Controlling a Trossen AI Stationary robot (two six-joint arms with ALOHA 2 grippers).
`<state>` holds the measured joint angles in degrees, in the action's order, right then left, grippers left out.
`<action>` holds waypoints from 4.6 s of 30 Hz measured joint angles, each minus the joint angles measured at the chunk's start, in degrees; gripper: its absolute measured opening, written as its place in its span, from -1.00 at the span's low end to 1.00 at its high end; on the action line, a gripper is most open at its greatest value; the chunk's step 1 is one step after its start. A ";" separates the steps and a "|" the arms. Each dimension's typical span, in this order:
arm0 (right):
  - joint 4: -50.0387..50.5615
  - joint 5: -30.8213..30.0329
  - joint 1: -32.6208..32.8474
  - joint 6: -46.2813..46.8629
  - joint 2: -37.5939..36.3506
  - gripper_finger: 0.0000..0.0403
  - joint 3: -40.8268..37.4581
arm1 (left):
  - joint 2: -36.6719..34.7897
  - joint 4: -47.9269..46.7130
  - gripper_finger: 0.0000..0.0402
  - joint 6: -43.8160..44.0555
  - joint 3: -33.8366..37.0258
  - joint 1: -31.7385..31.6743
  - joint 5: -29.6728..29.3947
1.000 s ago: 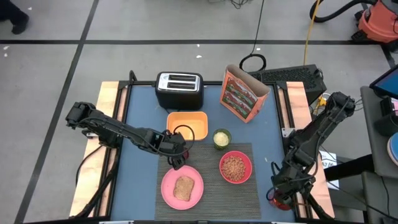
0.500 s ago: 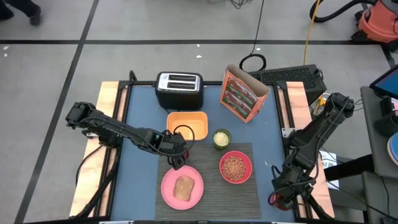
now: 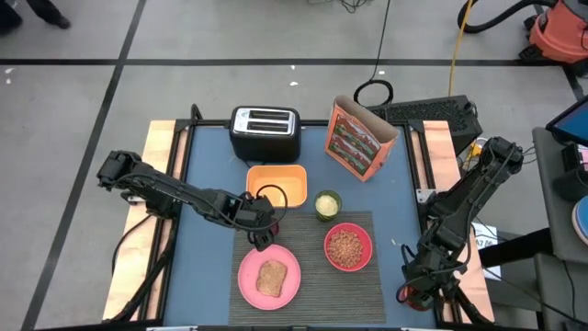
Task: Arrange a breakfast setting
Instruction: Put the gold spoon on the gray table mat to the right of the pink plate
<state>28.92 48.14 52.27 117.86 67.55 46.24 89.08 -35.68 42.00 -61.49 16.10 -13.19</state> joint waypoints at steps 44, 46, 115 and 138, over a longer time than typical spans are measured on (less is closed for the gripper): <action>-0.02 -0.05 -0.04 2.23 -3.38 -0.87 -0.01 | 0.02 0.01 0.93 -0.88 0.00 0.02 0.00; 0.30 -0.07 -0.04 4.01 -4.93 -0.86 -0.01 | 0.02 0.01 0.93 -0.88 0.00 0.00 0.00; -14.67 -65.95 -2.01 -2.83 -1.82 -0.88 -0.01 | 0.02 5.88 0.93 -3.30 0.00 0.00 -0.02; -56.26 -87.76 -5.48 -22.86 25.09 -0.90 0.03 | 0.02 6.01 0.93 -4.87 0.00 0.02 -2.36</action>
<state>-27.33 -39.62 46.79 95.00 92.63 46.27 89.10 -29.67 37.13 -61.49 16.12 -15.55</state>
